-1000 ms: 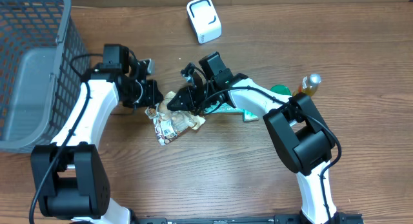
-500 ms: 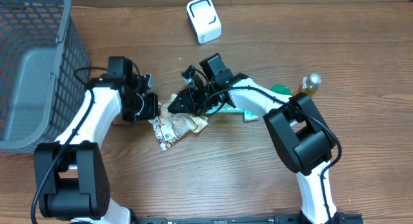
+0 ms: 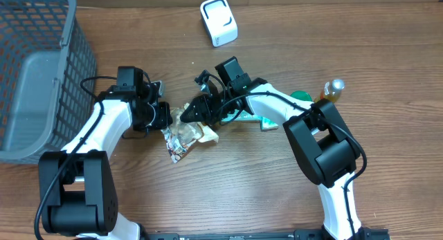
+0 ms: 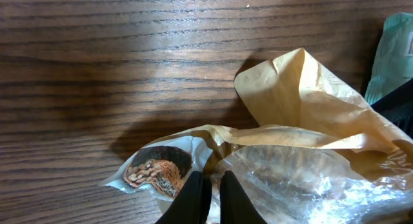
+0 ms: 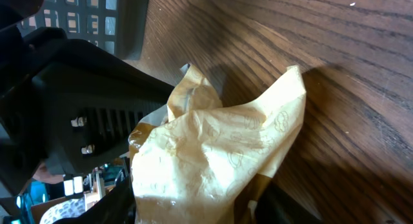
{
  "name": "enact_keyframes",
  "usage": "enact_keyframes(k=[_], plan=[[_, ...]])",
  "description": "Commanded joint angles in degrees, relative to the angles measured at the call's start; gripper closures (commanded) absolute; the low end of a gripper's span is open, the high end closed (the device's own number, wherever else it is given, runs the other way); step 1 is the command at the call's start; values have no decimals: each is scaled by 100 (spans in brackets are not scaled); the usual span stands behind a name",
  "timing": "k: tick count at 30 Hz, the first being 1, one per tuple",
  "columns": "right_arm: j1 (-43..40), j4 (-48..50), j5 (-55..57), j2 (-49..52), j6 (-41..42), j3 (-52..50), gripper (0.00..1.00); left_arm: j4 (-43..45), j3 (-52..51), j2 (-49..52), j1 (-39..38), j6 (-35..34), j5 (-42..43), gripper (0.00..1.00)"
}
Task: Scan the item barcode
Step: 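Release the bag with the left gripper and raise it away left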
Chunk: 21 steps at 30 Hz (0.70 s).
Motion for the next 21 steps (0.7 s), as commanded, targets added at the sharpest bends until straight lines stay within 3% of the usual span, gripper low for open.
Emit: enact_keyframes(k=[1, 8, 15, 21], plan=[[20, 50, -315, -238, -227, -15, 45, 31, -50, -28, -42, -61, 22, 93], [127, 55, -317, -238, -332, -15, 48, 48, -50, -28, -42, -61, 22, 92], [142, 79, -315, -238, -345, -15, 62, 46, 4, -42, -37, -63, 70, 91], [63, 79, -317, -240, -348, -13, 63, -463, 896, -407, 94, -61, 129, 85]])
